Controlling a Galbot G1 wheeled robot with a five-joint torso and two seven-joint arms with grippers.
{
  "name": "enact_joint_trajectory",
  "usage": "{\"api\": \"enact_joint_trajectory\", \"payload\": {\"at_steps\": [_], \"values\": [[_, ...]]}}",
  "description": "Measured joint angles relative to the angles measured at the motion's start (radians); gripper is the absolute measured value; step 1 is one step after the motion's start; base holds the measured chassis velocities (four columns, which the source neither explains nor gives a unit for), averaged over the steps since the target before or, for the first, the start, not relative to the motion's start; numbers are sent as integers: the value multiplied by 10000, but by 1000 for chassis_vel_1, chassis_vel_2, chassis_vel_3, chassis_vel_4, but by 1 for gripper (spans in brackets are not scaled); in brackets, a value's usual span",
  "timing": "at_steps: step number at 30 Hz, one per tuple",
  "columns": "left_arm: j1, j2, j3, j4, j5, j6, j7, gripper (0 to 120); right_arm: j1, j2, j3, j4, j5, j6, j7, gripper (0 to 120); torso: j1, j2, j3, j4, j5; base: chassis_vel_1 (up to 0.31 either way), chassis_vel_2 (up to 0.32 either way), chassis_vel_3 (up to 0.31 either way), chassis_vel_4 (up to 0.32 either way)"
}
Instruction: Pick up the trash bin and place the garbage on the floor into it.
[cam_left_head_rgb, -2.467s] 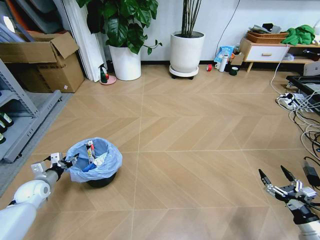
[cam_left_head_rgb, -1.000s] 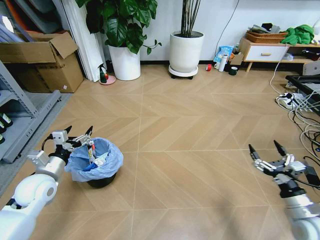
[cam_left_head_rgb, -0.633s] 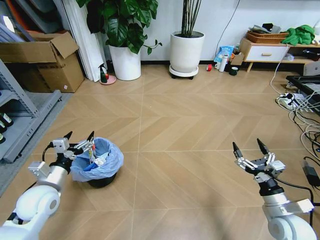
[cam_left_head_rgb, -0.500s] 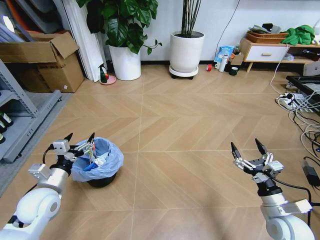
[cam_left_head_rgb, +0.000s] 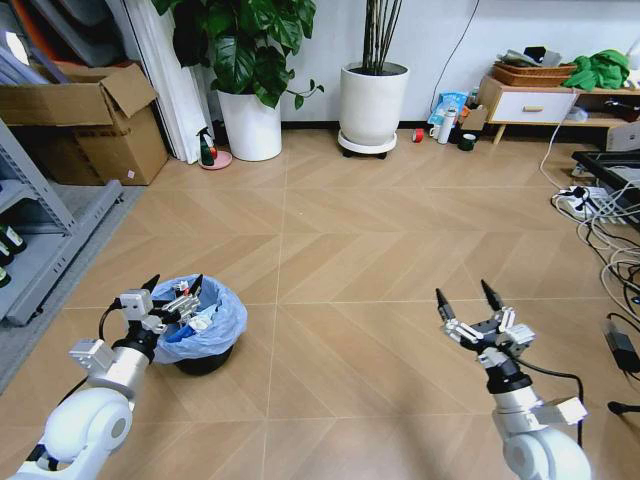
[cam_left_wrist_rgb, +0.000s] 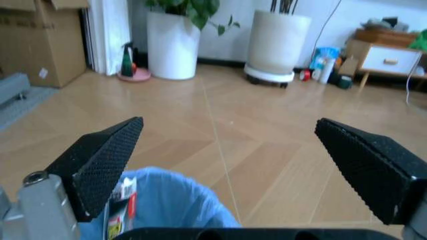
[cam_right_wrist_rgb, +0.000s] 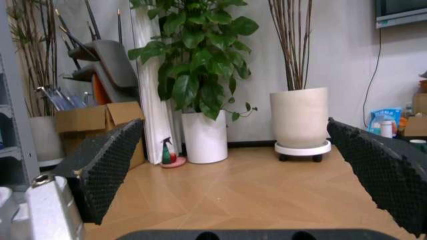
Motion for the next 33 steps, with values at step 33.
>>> {"api": "enact_joint_trajectory", "payload": {"at_steps": [33], "values": [[-8, 18, -17, 46, 0, 66, 12, 100, -13, -10, 29, -9, 1, -39, 23, 100, 0, 0, 0, 0, 1, 0, 0, 0, 0]]}}
